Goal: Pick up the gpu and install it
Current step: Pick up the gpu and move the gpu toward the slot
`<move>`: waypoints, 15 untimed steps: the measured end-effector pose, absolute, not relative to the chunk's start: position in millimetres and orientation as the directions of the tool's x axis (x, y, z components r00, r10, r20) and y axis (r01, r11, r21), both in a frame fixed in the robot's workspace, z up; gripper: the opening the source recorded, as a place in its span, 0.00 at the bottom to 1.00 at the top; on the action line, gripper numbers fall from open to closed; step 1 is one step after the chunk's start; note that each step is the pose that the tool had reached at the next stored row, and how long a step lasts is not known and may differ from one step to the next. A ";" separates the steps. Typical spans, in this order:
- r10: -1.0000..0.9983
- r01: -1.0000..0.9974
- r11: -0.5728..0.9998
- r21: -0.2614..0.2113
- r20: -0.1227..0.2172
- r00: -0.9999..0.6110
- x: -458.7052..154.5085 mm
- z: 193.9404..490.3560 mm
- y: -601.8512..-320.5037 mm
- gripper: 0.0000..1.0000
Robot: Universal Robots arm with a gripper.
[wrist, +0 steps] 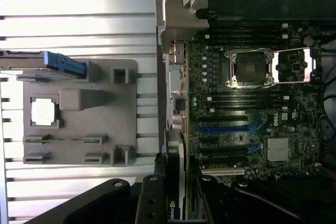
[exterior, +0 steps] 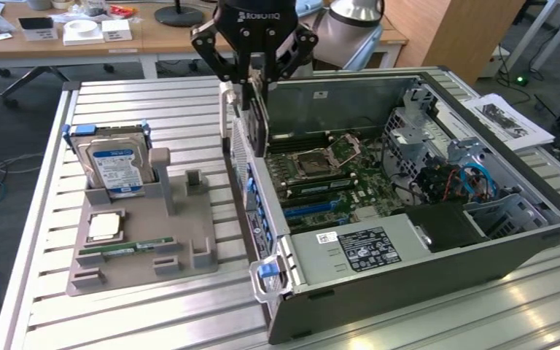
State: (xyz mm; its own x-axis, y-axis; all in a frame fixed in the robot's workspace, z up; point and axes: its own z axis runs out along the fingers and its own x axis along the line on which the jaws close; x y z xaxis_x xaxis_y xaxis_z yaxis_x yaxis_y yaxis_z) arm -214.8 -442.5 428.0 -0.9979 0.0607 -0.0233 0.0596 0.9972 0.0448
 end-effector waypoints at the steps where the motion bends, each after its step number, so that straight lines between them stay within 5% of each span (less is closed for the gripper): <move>1: 0.061 0.060 0.997 0.045 -0.023 -0.998 -211.4 428.0 -442.5 0.27; 15: 0.061 0.059 0.997 0.047 -0.023 -0.998 -166.2 428.0 -442.5 0.27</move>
State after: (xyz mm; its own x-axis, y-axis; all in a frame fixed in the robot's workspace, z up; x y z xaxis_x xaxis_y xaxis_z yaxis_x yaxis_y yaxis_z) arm -166.2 -442.5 428.0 -0.9979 0.0606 -0.0232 0.0594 0.9971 0.0473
